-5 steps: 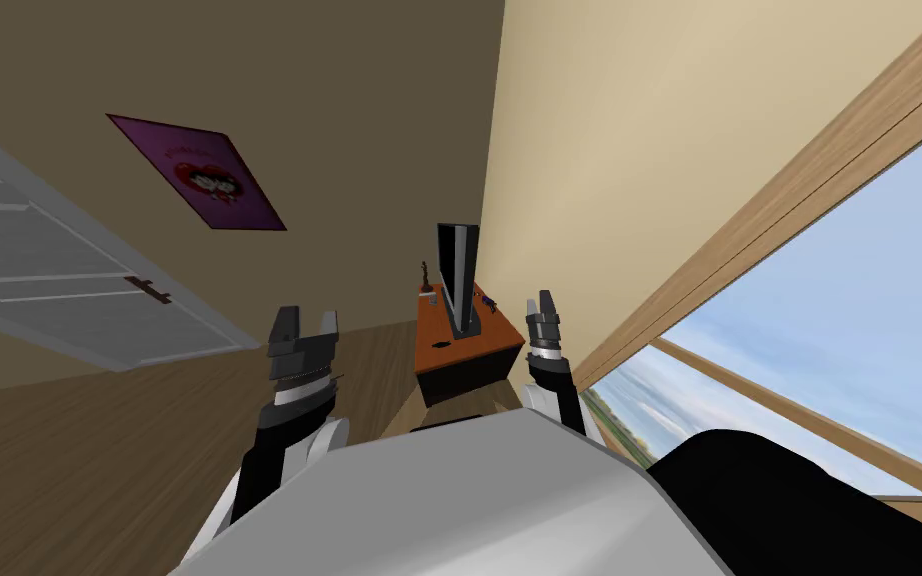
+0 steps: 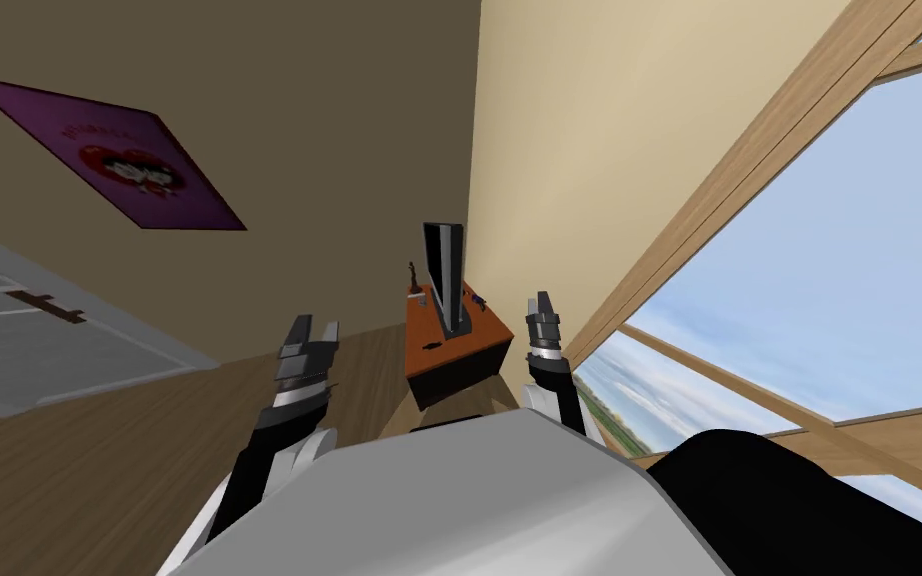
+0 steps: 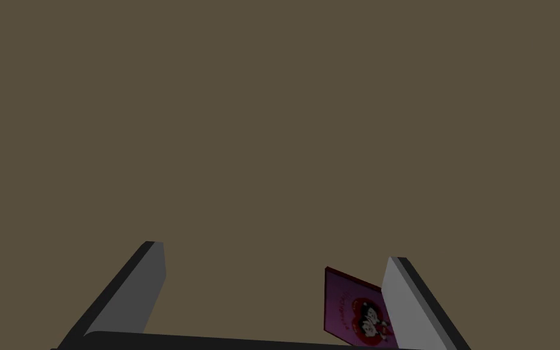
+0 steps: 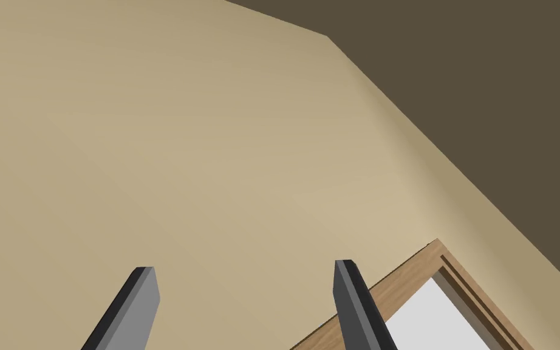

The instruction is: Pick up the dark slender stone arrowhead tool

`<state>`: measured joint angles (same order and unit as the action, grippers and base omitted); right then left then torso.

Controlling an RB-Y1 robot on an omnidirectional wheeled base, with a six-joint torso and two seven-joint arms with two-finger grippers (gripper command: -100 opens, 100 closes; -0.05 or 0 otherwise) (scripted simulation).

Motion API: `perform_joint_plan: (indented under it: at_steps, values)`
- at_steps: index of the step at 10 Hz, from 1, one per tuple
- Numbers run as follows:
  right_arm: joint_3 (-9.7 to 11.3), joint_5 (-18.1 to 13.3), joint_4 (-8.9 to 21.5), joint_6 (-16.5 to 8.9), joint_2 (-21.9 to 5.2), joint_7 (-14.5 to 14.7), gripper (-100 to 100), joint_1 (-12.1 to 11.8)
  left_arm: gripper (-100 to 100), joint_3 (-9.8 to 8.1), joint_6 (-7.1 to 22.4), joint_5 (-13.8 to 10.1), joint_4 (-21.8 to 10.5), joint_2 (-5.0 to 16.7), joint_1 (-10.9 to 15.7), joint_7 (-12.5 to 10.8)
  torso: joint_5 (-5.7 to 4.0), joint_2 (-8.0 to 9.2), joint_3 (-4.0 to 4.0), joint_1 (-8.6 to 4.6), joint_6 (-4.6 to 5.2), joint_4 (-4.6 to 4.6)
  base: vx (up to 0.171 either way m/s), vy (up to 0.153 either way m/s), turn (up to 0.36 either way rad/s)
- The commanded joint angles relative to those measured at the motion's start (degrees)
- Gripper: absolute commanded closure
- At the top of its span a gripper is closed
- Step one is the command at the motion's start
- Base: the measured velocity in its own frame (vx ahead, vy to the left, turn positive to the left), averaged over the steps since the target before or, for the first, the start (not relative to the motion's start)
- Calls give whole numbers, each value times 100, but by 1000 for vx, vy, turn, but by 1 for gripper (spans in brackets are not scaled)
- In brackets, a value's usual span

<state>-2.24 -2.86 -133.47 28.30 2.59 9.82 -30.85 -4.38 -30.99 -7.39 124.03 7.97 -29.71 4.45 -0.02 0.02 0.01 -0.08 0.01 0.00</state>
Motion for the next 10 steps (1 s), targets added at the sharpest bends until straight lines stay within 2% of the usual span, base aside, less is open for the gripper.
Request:
perform_joint_plan:
  at_steps: [1, 3, 4, 7, 8, 10]
  values:
    - [0, 0, 0, 0, 0, 0, 0, 0, -100, -51, 239, -220, -160, 163, -82, -41, 0, 0, 0, 0, 0, 0, -5, -32, -255]
    - [0, 0, 0, 0, 0, 0, 0, 0, -100, -161, 541, -555, -471, 402, -142, -117, -1, 0, 0, -2, 1, 0, -5, -38, -303]
    - [0, 0, 0, 0, 0, 0, 0, 0, -100, -161, 553, -555, -471, 402, -142, -117, -1, 2, 1, -6, 1, 0, 0, -25, -115]
    - [0, 0, 0, 0, 0, 0, 0, 0, -100, -329, 1086, -1109, -988, 764, -220, -246, -1, -5, -3, -2, 0, -1, 13, -39, -276]
    - [0, 0, 0, 0, 0, 0, 0, 0, -100, -329, 1109, -1116, -1031, 764, -220, -246, -1, -8, -4, -5, 1, -1, 14, -31, -124]
    - [0, 0, 0, 0, 0, 0, 0, 0, -100, -434, 1515, -1510, -1375, 1010, -257, -338, 0, -5, -3, -2, 0, -1, 15, -38, -288]
